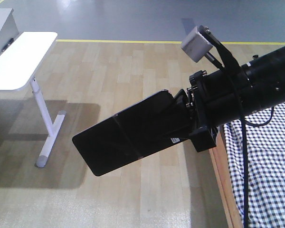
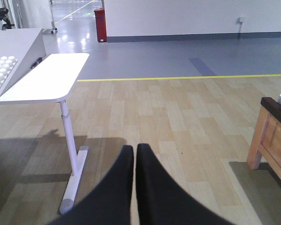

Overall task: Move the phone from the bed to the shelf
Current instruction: 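Keep the black phone raised in the right gripper while the base drives past the bed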

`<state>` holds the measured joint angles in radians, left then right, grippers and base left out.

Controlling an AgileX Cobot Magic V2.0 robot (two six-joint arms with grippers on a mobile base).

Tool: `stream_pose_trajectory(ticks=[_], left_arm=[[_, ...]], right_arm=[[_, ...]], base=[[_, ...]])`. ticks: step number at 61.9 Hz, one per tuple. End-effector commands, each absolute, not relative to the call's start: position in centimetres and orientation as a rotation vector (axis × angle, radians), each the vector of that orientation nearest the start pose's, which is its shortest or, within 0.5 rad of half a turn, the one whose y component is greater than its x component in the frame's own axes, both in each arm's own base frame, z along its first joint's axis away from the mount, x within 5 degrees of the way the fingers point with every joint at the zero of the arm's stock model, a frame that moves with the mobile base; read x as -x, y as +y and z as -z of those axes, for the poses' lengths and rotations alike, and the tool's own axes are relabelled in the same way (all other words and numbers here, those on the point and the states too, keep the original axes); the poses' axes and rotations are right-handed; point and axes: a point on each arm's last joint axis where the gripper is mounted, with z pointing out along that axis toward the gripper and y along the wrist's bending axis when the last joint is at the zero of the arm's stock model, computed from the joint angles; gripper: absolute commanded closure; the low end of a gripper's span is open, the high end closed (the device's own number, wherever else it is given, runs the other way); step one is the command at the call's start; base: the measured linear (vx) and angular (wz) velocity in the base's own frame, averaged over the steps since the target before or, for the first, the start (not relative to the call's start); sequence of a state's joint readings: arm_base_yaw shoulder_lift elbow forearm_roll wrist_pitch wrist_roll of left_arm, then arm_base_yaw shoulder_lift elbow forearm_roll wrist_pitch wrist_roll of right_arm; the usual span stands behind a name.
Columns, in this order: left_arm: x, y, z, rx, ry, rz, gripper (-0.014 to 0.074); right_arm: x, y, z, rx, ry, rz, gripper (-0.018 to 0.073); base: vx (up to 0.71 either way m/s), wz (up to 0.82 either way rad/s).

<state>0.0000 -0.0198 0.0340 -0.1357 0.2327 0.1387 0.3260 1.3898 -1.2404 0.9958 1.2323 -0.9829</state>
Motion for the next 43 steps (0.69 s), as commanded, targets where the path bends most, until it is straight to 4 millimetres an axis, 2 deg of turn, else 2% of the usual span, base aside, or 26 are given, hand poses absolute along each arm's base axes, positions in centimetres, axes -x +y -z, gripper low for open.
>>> stream_pose_trajectory(ticks=[1, 43], left_arm=[[-5.57, -0.23, -18.81, -0.013, 1.651, 0.029, 0.0596], [-5.57, -0.23, -18.81, -0.013, 1.651, 0.029, 0.0596]], right_arm=[[-21.52, 15.37, -38.79, 1.234, 1.923, -1.187, 0.0564], [-21.52, 15.37, -38.79, 1.234, 1.923, -1.187, 0.0564]], base=[[0.19, 0.06], [0.19, 0.01]])
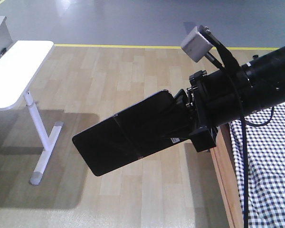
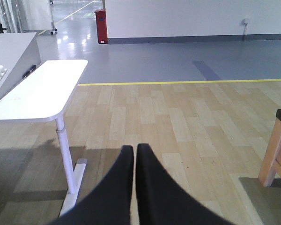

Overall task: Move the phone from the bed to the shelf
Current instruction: 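Keep the black phone raised in the right gripper while the base drives past the bed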

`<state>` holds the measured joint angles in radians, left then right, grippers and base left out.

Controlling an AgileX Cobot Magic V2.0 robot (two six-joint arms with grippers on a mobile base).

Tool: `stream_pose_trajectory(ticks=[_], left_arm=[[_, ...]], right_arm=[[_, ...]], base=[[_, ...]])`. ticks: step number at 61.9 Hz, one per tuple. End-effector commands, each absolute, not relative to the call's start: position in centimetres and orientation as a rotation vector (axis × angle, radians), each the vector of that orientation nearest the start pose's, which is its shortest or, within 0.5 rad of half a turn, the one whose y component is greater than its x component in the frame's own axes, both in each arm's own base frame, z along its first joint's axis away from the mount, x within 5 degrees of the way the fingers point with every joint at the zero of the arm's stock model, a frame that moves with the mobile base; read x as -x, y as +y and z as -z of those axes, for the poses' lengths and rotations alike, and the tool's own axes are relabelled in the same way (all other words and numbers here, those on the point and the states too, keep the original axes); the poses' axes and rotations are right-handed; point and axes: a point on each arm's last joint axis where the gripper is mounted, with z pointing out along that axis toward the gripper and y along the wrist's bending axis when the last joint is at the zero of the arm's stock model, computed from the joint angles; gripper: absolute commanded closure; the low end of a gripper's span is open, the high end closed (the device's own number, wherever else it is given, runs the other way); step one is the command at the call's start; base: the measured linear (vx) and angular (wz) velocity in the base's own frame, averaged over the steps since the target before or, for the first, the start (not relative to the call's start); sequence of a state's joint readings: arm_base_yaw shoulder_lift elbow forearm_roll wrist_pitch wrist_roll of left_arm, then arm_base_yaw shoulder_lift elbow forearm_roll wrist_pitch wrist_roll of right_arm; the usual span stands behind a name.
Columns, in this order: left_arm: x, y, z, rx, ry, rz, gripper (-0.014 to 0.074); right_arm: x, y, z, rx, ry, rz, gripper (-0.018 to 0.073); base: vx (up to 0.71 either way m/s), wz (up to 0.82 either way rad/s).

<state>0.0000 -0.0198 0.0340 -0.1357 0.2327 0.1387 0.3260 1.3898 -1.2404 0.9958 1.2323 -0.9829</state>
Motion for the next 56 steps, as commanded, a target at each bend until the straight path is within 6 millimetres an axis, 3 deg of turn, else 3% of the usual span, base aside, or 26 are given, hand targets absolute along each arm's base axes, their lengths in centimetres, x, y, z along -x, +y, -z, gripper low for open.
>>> stream_pose_trajectory(ticks=[1, 56], left_arm=[[-5.57, -0.23, -18.81, -0.013, 1.651, 0.029, 0.0596], [-5.57, -0.23, -18.81, -0.013, 1.651, 0.029, 0.0596]], right_arm=[[-21.52, 15.37, -38.79, 1.234, 1.923, -1.187, 0.0564], [-21.52, 15.37, -38.79, 1.234, 1.923, -1.187, 0.0564]], base=[[0.19, -0.04], [0.17, -0.02]])
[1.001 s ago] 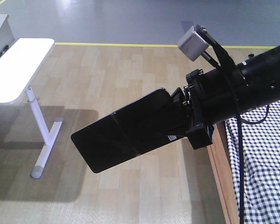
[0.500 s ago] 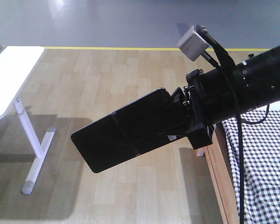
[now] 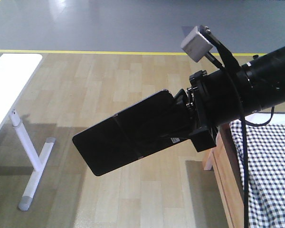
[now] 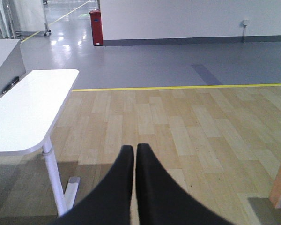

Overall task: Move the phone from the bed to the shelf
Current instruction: 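Keep the black phone raised in the right gripper while the base drives past the bed, then hold the phone in the right gripper while the base turns past the white pegboard table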

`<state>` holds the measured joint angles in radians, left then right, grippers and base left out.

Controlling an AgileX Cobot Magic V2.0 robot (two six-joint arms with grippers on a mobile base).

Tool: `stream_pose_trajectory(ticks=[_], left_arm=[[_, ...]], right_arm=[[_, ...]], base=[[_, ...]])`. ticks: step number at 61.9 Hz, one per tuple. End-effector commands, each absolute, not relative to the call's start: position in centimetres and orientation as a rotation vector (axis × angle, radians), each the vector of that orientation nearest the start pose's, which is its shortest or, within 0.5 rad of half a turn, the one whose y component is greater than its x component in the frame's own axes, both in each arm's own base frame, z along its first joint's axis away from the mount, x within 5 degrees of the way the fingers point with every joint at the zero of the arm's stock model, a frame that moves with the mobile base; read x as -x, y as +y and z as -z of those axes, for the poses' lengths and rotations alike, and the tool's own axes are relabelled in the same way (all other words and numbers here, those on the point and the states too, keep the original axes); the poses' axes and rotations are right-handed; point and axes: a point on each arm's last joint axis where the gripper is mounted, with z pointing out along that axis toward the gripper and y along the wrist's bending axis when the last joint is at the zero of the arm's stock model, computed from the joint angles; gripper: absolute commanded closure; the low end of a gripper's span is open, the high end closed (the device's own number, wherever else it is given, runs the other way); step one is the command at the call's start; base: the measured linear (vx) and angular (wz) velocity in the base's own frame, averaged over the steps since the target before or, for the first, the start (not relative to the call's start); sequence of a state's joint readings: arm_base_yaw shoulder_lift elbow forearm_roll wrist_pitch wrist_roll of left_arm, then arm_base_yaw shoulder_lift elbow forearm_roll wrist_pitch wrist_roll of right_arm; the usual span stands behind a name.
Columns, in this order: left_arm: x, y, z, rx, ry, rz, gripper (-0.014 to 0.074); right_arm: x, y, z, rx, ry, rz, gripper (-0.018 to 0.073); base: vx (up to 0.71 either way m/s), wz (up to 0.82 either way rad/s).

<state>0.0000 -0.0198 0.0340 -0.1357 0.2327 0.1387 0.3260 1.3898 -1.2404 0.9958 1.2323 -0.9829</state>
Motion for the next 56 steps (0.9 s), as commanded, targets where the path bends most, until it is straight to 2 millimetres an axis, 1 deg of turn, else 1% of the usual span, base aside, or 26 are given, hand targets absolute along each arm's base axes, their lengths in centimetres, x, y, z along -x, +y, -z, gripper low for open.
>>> stream_pose_trajectory(ticks=[1, 26, 56], left_arm=[[-5.57, -0.23, -18.81, -0.013, 1.651, 0.029, 0.0596], [-5.57, -0.23, -18.81, -0.013, 1.651, 0.029, 0.0596], [-5.57, -0.23, -18.81, -0.013, 1.651, 0.029, 0.0596]], right_arm=[[-21.52, 15.37, -38.79, 1.234, 1.923, -1.187, 0.0564], [-21.52, 15.37, -38.79, 1.234, 1.923, -1.187, 0.0564], [-21.52, 15.37, -38.79, 1.234, 1.923, -1.187, 0.0564]], base=[[0.13, 0.09], [0.12, 0.15], [0.10, 0.26]])
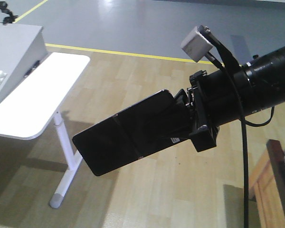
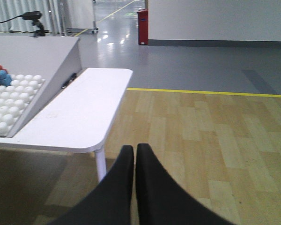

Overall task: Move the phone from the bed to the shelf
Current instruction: 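Hold the phone in the right gripper while the base turns past the white pegboard table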

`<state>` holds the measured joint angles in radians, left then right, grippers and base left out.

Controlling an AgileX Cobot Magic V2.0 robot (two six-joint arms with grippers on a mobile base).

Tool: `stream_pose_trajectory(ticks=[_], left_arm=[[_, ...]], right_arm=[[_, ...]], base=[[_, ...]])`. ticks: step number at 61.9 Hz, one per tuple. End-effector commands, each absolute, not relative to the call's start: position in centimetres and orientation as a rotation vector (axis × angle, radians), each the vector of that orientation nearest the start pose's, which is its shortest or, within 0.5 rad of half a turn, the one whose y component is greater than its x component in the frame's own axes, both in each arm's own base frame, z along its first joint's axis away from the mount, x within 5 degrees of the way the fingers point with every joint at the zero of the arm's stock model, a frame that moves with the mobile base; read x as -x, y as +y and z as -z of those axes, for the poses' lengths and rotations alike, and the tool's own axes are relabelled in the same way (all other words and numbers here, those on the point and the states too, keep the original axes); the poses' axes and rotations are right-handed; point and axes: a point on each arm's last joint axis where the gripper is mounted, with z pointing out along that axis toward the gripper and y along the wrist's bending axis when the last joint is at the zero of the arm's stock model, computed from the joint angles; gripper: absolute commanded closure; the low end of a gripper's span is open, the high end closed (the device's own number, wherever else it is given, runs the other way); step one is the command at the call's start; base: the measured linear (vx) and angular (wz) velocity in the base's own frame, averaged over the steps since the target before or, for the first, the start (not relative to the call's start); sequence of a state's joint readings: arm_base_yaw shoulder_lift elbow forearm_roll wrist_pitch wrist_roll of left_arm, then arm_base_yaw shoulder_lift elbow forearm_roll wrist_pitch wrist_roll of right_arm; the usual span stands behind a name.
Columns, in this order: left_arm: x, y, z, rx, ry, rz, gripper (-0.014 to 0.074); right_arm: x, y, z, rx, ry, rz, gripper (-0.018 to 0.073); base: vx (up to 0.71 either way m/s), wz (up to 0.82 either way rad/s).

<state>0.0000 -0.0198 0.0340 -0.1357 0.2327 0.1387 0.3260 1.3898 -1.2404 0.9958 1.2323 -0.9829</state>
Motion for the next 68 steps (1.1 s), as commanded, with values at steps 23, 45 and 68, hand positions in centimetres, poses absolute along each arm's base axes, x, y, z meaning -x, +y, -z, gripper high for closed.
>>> stream_pose_trajectory(ticks=[23, 45, 68], left_arm=[[-5.57, -0.23, -18.81, -0.013, 1.651, 0.029, 0.0596], [-5.57, -0.23, -18.81, -0.013, 1.651, 0.029, 0.0596], [-5.57, -0.23, -18.81, -0.013, 1.651, 0.029, 0.0596]], right_arm=[[-21.52, 15.37, -38.79, 1.234, 1.923, -1.187, 0.0564], [-21.52, 15.37, -38.79, 1.234, 1.923, -1.187, 0.0564], [-21.52, 15.37, -38.79, 1.234, 1.923, -1.187, 0.0564]], base=[[0.10, 0.34], [0.10, 0.32], [0.08, 0.22]])
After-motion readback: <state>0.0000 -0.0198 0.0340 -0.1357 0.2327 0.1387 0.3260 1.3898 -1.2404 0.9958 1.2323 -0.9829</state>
